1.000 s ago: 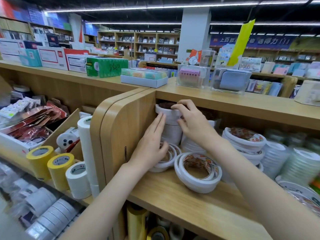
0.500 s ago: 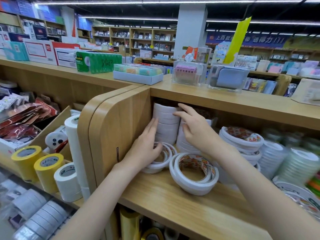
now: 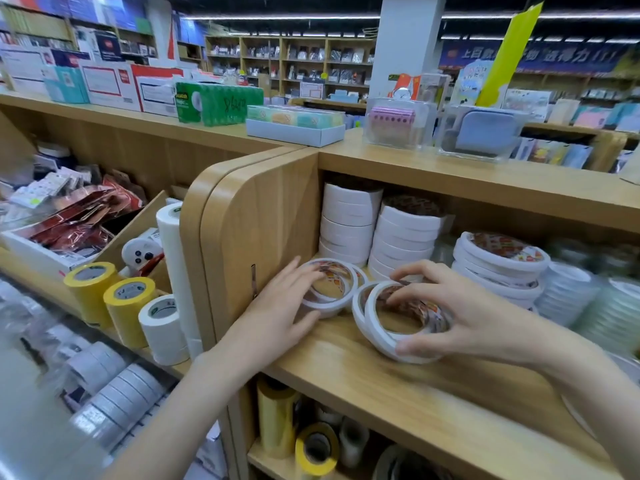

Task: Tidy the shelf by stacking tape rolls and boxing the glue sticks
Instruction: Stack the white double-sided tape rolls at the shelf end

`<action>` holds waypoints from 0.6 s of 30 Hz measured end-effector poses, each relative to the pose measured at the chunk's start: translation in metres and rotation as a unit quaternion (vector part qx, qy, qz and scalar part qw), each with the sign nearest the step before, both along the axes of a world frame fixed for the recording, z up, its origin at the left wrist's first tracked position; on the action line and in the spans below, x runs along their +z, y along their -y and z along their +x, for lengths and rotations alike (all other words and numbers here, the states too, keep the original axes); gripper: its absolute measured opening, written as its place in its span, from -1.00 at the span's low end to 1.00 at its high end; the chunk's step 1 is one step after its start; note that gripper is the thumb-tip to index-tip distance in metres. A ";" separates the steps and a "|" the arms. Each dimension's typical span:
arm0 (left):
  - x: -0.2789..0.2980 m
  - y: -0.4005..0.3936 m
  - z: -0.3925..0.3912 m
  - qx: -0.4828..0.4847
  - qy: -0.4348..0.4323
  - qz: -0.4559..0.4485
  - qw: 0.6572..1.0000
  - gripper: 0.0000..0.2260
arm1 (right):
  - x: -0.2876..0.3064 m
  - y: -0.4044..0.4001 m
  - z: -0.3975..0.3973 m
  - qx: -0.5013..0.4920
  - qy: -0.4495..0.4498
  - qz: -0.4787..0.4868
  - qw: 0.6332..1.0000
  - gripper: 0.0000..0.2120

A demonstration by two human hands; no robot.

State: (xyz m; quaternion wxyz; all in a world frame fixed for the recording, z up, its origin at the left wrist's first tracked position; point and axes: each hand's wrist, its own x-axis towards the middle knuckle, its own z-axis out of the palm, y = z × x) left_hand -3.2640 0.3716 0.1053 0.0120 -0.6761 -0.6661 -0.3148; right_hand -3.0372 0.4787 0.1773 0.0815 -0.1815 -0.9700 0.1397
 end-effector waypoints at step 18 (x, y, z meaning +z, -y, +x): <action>0.045 -0.020 -0.008 -0.020 -0.110 -0.246 0.963 -0.86 | -0.005 0.009 -0.002 -0.030 0.037 0.101 0.994 -0.46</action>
